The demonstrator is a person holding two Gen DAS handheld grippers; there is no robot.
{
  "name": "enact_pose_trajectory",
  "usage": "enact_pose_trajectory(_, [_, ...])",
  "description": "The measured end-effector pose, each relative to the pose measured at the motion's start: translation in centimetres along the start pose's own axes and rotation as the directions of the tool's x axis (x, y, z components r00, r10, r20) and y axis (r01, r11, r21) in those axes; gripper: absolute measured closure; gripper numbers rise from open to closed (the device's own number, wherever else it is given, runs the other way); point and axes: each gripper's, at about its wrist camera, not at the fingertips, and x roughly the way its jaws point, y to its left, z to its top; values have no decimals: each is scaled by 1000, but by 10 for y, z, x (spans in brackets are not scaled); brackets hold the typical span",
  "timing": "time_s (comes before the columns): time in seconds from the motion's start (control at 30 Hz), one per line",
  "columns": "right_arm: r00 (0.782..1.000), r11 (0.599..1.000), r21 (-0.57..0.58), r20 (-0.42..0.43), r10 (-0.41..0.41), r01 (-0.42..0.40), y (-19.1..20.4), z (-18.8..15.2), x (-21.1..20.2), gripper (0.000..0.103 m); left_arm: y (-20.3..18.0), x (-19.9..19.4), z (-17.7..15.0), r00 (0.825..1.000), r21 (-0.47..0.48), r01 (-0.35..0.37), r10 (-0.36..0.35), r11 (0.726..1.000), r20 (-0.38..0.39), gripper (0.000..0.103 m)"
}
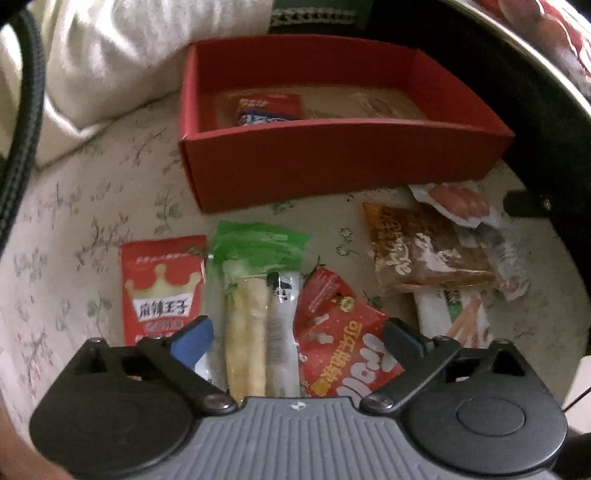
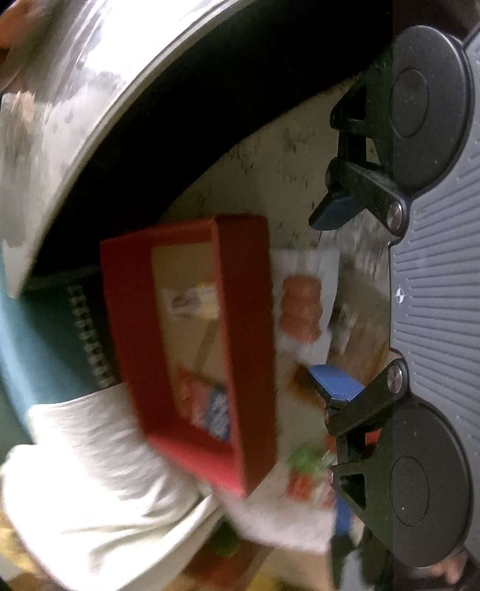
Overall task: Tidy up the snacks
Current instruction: 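Grasp the green bamboo-shoot packet with the left gripper while the right grasps the sausage pack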
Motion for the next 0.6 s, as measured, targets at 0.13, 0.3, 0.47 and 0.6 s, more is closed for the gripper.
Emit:
enact_pose_trajectory(0.13, [999,999,45,-38,-28,30,-15,5,19,17,7,-3,2,999,-62,38,-38,997,2,33])
enact_pose_trajectory(0.3, [995,995,92,-101,-25,35,-22,3,42,17,38,-14,3,994,-194,106,-111,975,-13,72])
enact_pose_trajectory(0.47, [993,993,115,-111,29,-16,-8,3,54,13,41,-21,-3,995,-199,91,-96,976,-15,75])
enact_pose_trajectory(0.6, [994,995,97,-108,5,6,3,6,60,9,43,-27,-12,992,-217,116,-122,969,-15,75])
